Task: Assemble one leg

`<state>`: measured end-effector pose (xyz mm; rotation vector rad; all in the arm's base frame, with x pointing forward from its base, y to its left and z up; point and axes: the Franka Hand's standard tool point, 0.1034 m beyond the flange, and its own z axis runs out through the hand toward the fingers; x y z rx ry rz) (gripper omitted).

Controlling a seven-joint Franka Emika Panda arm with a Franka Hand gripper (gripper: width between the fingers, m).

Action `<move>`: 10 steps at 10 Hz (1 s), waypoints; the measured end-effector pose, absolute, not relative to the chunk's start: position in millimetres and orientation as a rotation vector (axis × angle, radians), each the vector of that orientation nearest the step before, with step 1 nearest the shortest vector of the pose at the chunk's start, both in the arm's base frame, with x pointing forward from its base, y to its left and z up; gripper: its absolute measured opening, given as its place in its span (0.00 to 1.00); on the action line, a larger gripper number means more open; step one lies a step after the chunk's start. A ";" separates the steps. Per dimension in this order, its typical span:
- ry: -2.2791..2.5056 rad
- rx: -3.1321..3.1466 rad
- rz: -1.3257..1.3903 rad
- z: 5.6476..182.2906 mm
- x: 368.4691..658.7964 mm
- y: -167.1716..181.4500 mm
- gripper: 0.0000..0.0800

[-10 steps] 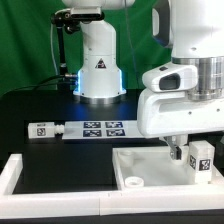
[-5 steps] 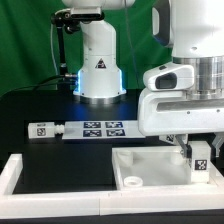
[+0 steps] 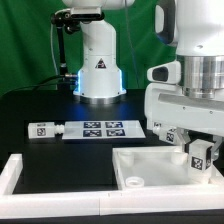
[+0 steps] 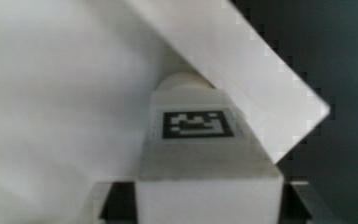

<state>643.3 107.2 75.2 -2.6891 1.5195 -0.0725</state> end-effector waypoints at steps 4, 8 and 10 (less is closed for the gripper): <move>1.965 -2.343 -0.006 73.8 642.7 103.2 0.36; 2.225 -2.098 0.011 73.6 642.0 103.5 0.36; 2.288 -2.015 0.023 73.3 641.3 103.6 0.45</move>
Offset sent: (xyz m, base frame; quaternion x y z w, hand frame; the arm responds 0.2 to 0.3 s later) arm 0.0000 0.0000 0.0000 0.0000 0.0000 0.1296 0.9916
